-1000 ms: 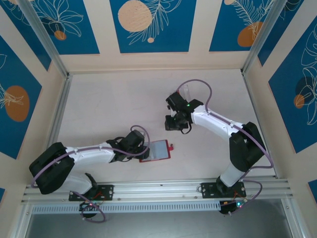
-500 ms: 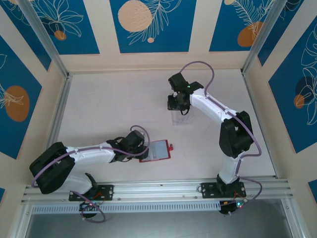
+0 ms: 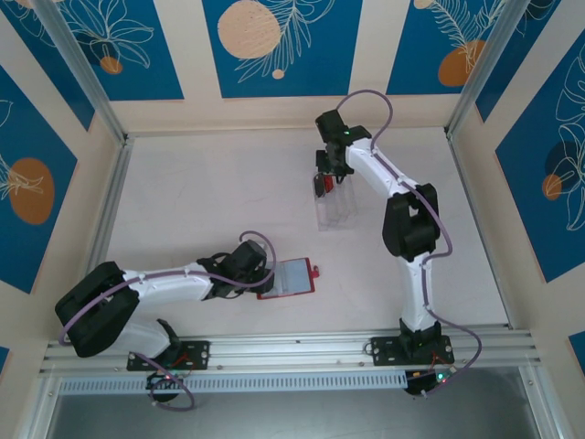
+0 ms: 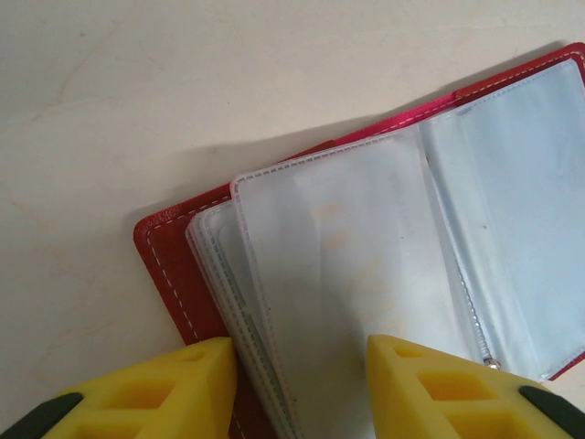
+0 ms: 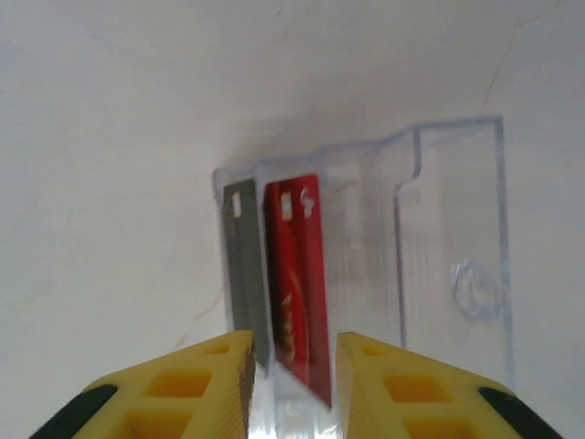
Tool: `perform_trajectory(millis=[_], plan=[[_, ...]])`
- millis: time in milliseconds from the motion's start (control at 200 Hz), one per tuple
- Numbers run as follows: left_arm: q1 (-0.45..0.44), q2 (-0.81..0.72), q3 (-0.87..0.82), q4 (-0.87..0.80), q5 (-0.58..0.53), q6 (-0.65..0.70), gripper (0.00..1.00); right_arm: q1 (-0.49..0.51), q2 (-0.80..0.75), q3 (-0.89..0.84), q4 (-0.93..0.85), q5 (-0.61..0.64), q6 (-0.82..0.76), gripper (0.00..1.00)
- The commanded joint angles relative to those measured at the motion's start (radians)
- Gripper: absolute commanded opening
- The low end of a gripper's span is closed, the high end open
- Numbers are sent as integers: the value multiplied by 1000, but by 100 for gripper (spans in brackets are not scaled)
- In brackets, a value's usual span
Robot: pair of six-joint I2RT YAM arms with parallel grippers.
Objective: Put the credit cards into the card holder
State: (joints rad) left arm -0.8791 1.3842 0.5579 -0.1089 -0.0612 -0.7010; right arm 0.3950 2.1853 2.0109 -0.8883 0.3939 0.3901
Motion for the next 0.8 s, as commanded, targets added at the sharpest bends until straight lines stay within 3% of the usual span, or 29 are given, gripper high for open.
perform_trajectory(millis=[0, 330, 795], plan=[[0, 17, -28, 3, 10, -15, 41, -8, 63, 85, -72, 26, -47, 30], [-1, 0, -36, 7, 4, -17, 41, -8, 146, 141, -96, 19, -65, 27], [0, -6, -44, 8, 3, -23, 41, 1, 140, 132, -80, -33, -77, 12]])
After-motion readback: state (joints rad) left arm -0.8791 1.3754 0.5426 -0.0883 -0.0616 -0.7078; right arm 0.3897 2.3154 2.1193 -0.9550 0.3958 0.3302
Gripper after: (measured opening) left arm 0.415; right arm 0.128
